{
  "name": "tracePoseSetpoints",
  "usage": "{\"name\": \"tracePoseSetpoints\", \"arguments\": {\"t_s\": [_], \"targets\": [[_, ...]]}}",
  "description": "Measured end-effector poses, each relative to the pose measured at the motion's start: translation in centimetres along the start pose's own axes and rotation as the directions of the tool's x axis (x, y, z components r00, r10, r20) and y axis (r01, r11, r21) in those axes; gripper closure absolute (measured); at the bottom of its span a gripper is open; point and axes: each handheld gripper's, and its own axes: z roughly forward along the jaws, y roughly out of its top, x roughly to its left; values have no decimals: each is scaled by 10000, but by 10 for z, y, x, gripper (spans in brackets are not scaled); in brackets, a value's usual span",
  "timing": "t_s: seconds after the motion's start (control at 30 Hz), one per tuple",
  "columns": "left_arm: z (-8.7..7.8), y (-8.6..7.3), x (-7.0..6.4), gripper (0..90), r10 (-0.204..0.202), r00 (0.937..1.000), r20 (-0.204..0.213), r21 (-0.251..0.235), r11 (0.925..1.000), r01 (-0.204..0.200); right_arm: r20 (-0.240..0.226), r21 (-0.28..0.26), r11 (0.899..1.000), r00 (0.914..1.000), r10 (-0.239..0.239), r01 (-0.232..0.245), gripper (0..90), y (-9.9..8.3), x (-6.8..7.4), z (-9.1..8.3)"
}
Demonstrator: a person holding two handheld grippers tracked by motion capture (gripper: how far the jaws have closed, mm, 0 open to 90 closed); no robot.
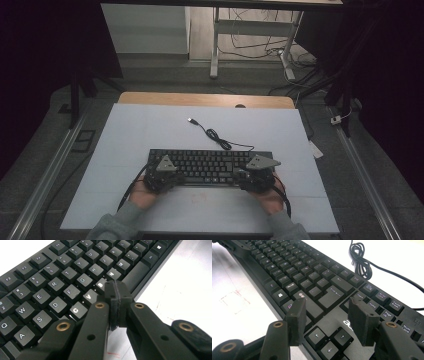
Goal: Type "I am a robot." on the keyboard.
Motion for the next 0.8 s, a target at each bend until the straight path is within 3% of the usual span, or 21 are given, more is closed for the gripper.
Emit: {"name": "tracePoseSetpoints", "arguments": {"t_s": [0.57,0.8], "targets": [[6,-1,0,885,46,9999,-145,151,9999,-44,7,23,10000,10000,-22,22,487,0,0,1],[4,-1,-2,886,93,9995,-316,-57,9999,-95,3,28,10000,10000,-43,43,486,0,1,2]]}}
